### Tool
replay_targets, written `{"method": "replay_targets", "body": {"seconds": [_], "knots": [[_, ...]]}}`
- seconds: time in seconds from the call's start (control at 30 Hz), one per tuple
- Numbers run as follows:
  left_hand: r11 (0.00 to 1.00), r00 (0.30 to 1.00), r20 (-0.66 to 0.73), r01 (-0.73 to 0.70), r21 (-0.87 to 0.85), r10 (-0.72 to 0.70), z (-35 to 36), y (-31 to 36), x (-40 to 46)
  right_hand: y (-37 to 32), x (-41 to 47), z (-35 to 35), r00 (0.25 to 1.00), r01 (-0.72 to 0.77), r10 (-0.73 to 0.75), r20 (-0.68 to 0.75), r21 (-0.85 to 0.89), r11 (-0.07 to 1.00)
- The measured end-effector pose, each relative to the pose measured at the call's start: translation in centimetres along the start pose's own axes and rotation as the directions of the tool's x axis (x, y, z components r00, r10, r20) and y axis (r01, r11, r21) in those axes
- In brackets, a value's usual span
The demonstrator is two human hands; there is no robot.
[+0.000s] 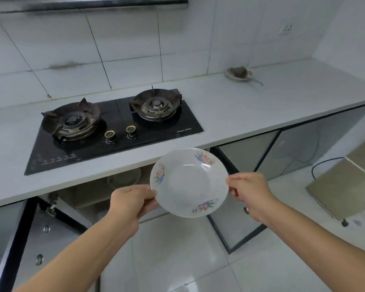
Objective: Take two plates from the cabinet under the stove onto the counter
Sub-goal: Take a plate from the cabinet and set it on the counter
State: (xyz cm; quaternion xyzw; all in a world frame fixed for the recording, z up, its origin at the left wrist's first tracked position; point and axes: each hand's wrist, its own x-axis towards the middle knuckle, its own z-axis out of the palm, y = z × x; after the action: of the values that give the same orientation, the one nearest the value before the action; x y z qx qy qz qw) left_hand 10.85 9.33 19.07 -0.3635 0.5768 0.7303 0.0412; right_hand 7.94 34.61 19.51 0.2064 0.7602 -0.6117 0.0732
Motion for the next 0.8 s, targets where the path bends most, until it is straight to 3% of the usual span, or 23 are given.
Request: {"method": "replay_targets", "body": {"seconds": [0.33, 0.8], "knots": [[0.998, 0.989, 0.133, -0.061, -0.009, 0.062, 13.8, 5.7, -8.6, -7.1, -1.0, -15.2, 0.99, 0.096, -0.082, -0.112, 0.128, 0.987], [0.987, 0.948, 0.311, -0.103, 0.12, 0.061, 35.0, 5.5, -13.4, -9.2, 3.8, -35.3, 0.961, 0.075, -0.031, -0.276, 0.152, 0.985]]}}
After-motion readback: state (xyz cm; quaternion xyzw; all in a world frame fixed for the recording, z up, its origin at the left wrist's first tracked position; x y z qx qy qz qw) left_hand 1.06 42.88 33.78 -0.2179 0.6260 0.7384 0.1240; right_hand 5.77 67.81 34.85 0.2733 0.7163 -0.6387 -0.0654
